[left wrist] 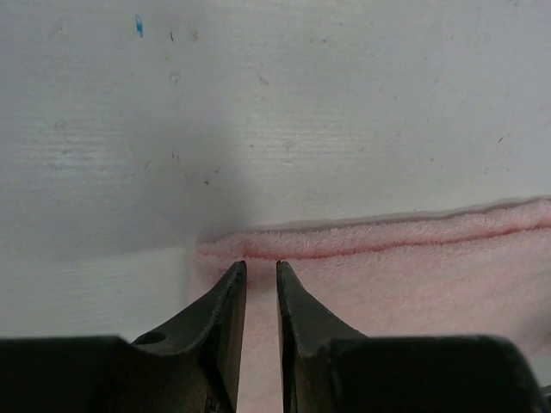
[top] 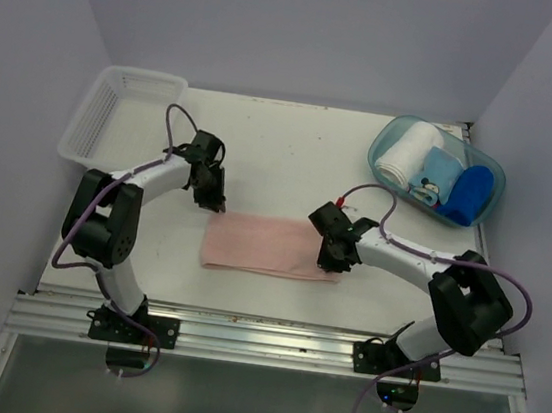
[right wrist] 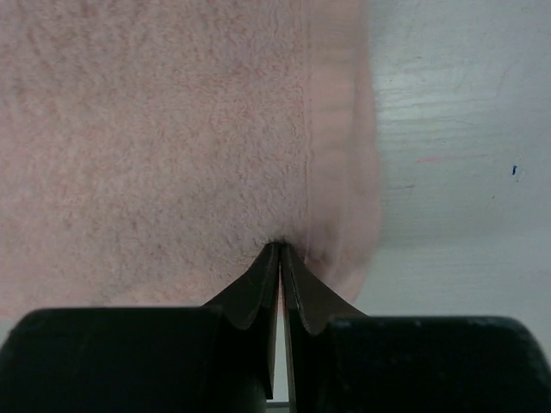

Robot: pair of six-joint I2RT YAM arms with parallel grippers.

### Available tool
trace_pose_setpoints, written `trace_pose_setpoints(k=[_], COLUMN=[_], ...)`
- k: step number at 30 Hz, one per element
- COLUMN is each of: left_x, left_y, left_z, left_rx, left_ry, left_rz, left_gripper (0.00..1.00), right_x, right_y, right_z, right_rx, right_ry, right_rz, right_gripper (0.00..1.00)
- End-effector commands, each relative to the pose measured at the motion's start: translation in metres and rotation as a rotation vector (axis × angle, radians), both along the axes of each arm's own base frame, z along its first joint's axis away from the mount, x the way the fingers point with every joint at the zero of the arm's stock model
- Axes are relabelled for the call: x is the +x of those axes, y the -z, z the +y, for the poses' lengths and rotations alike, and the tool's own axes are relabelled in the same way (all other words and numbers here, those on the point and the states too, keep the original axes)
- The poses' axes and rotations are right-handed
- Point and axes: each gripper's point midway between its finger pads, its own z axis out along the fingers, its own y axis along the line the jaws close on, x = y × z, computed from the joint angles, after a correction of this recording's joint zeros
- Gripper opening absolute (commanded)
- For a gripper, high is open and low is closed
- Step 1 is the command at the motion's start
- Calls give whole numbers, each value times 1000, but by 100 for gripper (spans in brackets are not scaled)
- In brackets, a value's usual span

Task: Roll the towels
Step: Fold the towel

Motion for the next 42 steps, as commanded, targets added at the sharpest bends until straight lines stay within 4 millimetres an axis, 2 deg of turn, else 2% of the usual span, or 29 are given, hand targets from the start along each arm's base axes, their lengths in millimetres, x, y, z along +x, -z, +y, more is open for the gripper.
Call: trace_pose_setpoints(k=[1,2,4,5,7,8,10,11,12,13,14,17,18,20,21,24,25,26,27,28,29,31,32,33,34,36,37,40,42], left_x=[-24,-38,-49,-67,-81,-99,-112,-125,-134,-141,-147,-142,-135,-120,-114,-90,-82,-65,-55,-46,-27,-10,5,13,27,40,51,67,71], left_y=[4,11,4,12,3,9,-2,0,-6,-14,-17,-31,-33,-44,-48,-59,-55,-66,-58,-58,-69,-57,-65,-52,-59,-45,-49,-36,-11], left_z=[-5,-2,-1,3,2,3,-4,-9,-21,-30,-36,-36,-30,-31,-33,-47,-52,-60,-61,-64,-71,-78,-84,-86,-90,-89,-91,-91,-82], left_rx=[-35,-32,-52,-47,-72,-74,-119,-128,-186,-237,-271,-268,-227,-210,-210,-246,-250,-269,-254,-251,-261,-255,-264,-247,-249,-216,-216,-193,-128], left_ry=[52,51,56,56,59,61,69,93,131,167,189,188,175,173,182,204,208,217,204,203,205,189,190,181,178,156,149,126,96], left_rz=[36,59,45,78,65,96,74,90,101,97,108,83,57,15,-3,-48,-40,-91,-75,-85,-129,-111,-141,-117,-143,-126,-148,-145,-106], left_gripper=[23,23,23,23,23,24,24,25,25,25,25,27,27,28,28,28,27,27,27,27,26,26,25,25,24,24,24,24,24], right_x=[26,40,57,74,95,120,145,173,186,198,221,244,246,241,238,210,200,179,168,142,130,99,82,71,53,38,28,3,-7], right_y=[5,4,9,16,21,22,26,27,25,20,10,-26,-49,-57,-82,-78,-100,-83,-82,-84,-83,-81,-78,-74,-64,-59,-53,-43,-30], right_z=[-6,-8,-9,-5,-2,8,19,34,45,57,76,97,100,98,96,83,85,79,80,82,84,97,100,105,109,115,119,133,138], right_rx=[-59,-55,-64,-64,-87,-90,-103,-102,-98,-75,-49,26,52,74,100,108,151,141,145,150,158,178,203,213,209,227,230,261,249], right_ry=[39,59,43,50,15,9,-42,-60,-104,-133,-177,-201,-199,-195,-187,-163,-169,-164,-171,-197,-188,-226,-225,-237,-261,-274,-293,-373,-414], right_rz=[-53,-57,-49,-32,-26,-39,-33,-32,-32,-40,-70,-143,-189,-217,-263,-228,-265,-220,-219,-215,-211,-197,-184,-172,-144,-122,-108,-52,-20], right_gripper=[9,9,9,9,8,8,7,6,6,6,6,7,8,9,10,10,10,11,11,11,11,12,12,12,12,11,11,11,11])
